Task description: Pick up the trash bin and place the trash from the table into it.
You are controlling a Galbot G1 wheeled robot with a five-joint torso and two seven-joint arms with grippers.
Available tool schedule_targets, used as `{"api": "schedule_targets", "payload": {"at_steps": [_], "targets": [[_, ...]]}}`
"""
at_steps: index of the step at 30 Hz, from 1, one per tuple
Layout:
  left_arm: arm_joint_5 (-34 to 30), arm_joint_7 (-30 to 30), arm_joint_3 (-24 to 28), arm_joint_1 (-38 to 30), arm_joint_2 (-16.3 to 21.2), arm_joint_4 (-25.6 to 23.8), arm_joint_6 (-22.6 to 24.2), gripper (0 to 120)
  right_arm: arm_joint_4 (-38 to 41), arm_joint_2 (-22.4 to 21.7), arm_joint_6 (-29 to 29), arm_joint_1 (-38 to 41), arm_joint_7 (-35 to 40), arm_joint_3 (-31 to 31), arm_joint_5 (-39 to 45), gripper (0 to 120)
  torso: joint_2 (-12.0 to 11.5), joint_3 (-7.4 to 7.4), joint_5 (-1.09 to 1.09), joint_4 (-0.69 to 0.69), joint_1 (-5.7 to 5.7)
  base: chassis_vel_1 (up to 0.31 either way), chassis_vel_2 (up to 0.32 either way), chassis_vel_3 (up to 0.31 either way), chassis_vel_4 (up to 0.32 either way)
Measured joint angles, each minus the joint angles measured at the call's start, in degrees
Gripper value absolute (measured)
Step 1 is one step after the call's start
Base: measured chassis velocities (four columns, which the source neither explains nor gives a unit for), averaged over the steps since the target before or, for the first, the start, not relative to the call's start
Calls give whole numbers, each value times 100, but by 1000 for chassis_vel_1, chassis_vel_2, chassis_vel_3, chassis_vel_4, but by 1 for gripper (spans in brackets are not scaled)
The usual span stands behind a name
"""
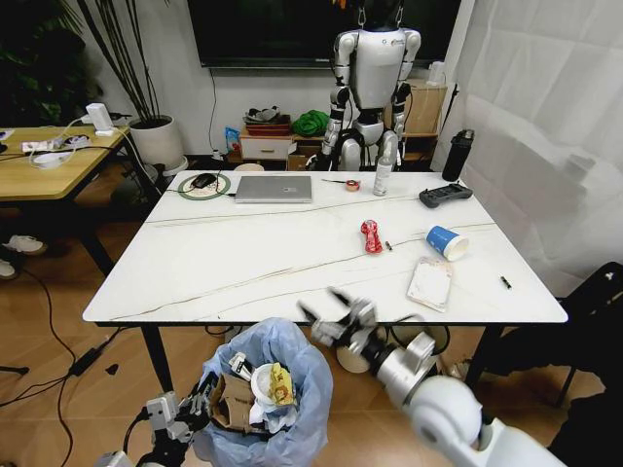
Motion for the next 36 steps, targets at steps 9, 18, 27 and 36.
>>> {"api": "schedule_targets", "payload": {"at_steps": [9,18,27,36], "targets": [[-90,21,46,-34,80,21,-24,0,-637,115,-325,-232,542,875,-779,100,0,0,0,1,0,0,0,0,0],[-140,26,75,-102,143,53,-25,0,-1039,69,-1269,-245,757,1451,-1641,100,0,0,0,0,0,0,0,0,0],[-139,28,112,-116,127,69,-25,0,-1439,135,-1420,-67,611,1661,-2013,97,0,0,0,0,0,0,0,0,0],[-134,34,91,-89,121,47,-25,0,-1893,287,-1286,170,557,1497,-2268,95,0,0,-1,1,0,0,0,0,0]]}}
